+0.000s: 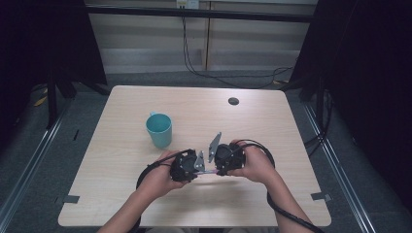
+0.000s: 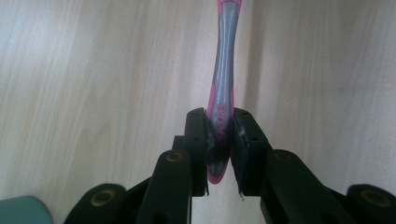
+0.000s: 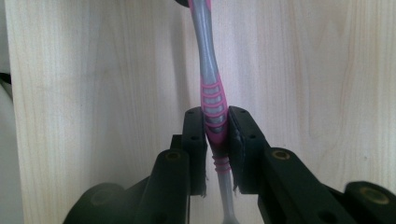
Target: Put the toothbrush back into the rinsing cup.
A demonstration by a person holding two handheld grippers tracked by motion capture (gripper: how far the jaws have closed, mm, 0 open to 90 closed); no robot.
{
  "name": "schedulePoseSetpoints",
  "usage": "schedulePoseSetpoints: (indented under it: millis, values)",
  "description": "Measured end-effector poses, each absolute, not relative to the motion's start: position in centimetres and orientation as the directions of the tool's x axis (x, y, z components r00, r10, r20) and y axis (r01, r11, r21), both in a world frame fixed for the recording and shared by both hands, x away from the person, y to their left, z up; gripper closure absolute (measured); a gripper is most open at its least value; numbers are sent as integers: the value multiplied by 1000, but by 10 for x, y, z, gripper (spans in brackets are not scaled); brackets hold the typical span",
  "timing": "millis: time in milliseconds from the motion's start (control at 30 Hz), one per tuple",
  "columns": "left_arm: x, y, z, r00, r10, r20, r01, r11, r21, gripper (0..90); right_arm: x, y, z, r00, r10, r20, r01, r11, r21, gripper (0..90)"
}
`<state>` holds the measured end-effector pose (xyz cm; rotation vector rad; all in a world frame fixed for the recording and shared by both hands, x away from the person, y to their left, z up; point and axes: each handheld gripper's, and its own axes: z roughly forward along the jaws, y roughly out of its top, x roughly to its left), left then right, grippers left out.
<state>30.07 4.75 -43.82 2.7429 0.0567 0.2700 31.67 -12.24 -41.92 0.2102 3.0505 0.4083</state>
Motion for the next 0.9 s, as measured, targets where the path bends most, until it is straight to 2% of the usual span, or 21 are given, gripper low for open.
schedulePoseSetpoints:
  millis: [233, 367, 533, 600, 733, 900]
  values:
    - [301, 49, -436, 982, 64, 176, -8, -925, 379, 788, 318, -126, -419, -986, 162, -34, 144, 942, 303, 718]
    - [301, 52, -435, 977, 114, 178, 29, -906, 422, 789, 318, -127, -418, -982, 186, -40, 163, 933, 321, 626]
    - [306, 58, -430, 970, 152, 189, 54, -895, 442, 788, 321, -133, -412, -963, 263, -53, 226, 902, 369, 448]
    - [308, 61, -431, 967, 176, 181, 76, -886, 458, 789, 321, -136, -409, -959, 282, -42, 243, 886, 395, 449]
    - [312, 69, -431, 960, 220, 171, 114, -872, 477, 788, 322, -142, -404, -941, 336, -44, 287, 859, 424, 381]
    - [313, 75, -429, 952, 254, 169, 143, -860, 490, 788, 322, -155, -397, -917, 397, -36, 326, 799, 505, 383]
